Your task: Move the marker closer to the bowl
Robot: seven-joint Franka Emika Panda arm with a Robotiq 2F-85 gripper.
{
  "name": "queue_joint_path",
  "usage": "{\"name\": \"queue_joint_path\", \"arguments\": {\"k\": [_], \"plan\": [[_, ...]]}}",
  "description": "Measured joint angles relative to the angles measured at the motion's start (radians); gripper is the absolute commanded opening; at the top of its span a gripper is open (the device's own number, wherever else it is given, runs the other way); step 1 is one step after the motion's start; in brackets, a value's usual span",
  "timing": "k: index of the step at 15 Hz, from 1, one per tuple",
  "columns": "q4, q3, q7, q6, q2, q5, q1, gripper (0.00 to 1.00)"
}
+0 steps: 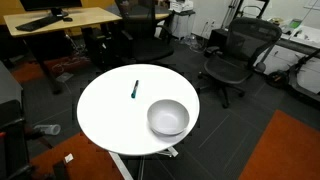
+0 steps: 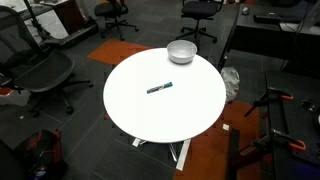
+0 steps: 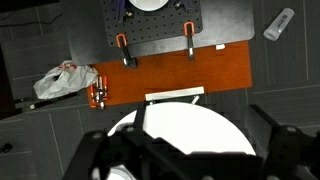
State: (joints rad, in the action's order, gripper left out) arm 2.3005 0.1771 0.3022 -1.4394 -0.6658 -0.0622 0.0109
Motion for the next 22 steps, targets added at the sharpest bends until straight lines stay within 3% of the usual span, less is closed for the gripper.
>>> {"name": "queue_joint_path", "arguments": {"k": [9,22], "plan": [[0.0,-0.012,-0.032,-0.04,0.021,0.024,0.0,1.0],[0.002,-0.088,-0.382,-0.403,0.301,0.081,0.015,1.0]]}}
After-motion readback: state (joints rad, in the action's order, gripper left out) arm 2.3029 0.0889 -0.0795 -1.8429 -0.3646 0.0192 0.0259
